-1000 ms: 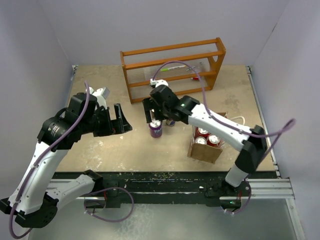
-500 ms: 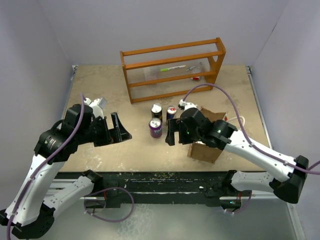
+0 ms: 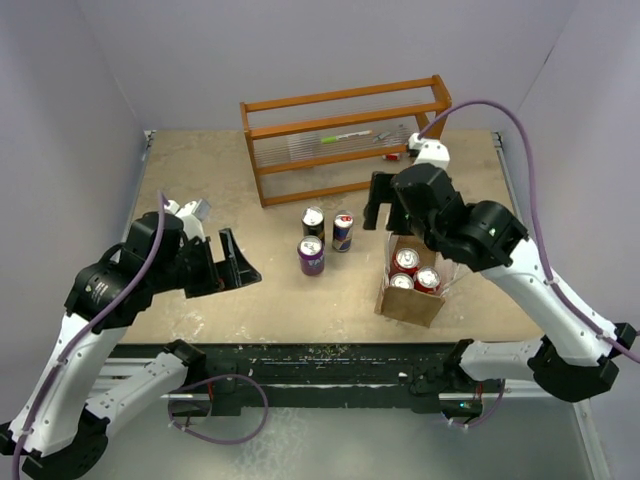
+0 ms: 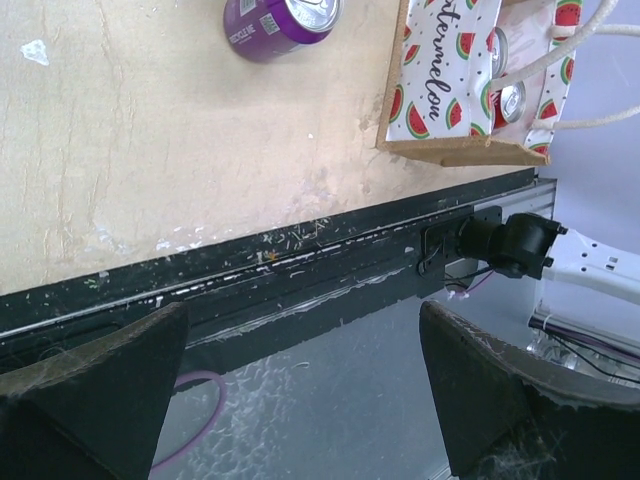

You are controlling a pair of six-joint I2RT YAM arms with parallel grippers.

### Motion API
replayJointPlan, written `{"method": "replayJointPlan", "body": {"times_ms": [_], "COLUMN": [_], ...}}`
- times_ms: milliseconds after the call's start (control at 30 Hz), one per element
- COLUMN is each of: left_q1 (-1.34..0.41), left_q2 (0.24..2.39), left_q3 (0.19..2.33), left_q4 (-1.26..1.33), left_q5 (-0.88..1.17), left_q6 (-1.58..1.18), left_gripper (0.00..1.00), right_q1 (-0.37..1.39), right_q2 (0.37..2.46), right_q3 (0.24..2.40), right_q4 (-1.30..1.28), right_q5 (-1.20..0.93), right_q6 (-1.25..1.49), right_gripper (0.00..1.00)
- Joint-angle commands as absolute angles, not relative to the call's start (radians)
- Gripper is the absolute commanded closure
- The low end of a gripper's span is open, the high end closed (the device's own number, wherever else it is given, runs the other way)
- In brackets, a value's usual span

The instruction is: Take the beverage out of the canvas bag

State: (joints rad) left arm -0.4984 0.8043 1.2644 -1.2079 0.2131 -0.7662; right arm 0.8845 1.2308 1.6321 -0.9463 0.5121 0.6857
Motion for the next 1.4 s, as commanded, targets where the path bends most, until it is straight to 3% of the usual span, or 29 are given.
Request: {"method": "replayJointPlan", "body": {"times_ms": [0,433,767,1000,1367], "left_q1": [-0.494,-0.494,-0.494,-0.486,-0.483], "left_q2": [0.816,1.173,1.454,1.548,1.529], "left_q3": [1.293,1.529,1.717,1.788,1.710], "left_q4": [-1.208,-1.117,-1.027,-0.997,-0.939], "left_q5": [0.200,0.175,0.222,0.154,0.152], "left_q6": [-0.749,-0.592,-0.502,-0.504,-0.564], "left_gripper": [0.01,0.01,0.01,0.01,0.01], "right_q1": [0.713,0.476,0.469,0.469,0.469], "right_q2": [1.216,1.140,1.313,1.348,1.387], "right_q3": [1.603,1.250,1.195,1.130,1.181], "right_q4": [-1.029,-0.889,-0.805,-0.766,-0.803], "right_q5": [0.601,0.412,0.225,0.171,0.229], "right_q6": [0.642,0.619,0.522,0.520,0.477], "right_gripper": [0.00,0.03,0.24,0.24,0.21]}}
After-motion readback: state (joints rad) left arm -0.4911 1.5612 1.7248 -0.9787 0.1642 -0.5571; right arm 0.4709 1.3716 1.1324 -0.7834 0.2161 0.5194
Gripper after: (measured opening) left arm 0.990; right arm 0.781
